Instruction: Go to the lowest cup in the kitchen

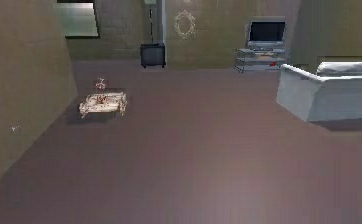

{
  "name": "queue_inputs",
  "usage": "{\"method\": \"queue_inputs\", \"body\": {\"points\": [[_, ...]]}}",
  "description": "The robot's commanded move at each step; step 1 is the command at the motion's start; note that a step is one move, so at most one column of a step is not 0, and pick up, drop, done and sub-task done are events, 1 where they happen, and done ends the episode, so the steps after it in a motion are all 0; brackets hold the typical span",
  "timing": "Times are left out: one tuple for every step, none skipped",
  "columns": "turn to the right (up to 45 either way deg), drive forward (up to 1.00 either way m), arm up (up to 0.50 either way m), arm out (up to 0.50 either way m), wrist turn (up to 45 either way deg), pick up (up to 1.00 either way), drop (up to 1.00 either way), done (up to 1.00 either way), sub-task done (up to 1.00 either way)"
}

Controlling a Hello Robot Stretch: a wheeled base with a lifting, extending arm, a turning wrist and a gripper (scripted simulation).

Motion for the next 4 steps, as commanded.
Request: {"method": "queue_inputs", "body": {"points": [[-3.0,0.00,0.00,0.00,0.0,0.00,0.00,0.00,0.00],[0.0,0.40,0.00,0.00,0.0,0.00,0.00,0.00,0.00],[36.0,0.00,0.00,0.00,0.0,0.00,0.00,0.00,0.00],[0.0,0.25,0.00,0.00,0.0,0.00,0.00,0.00,0.00]]}}
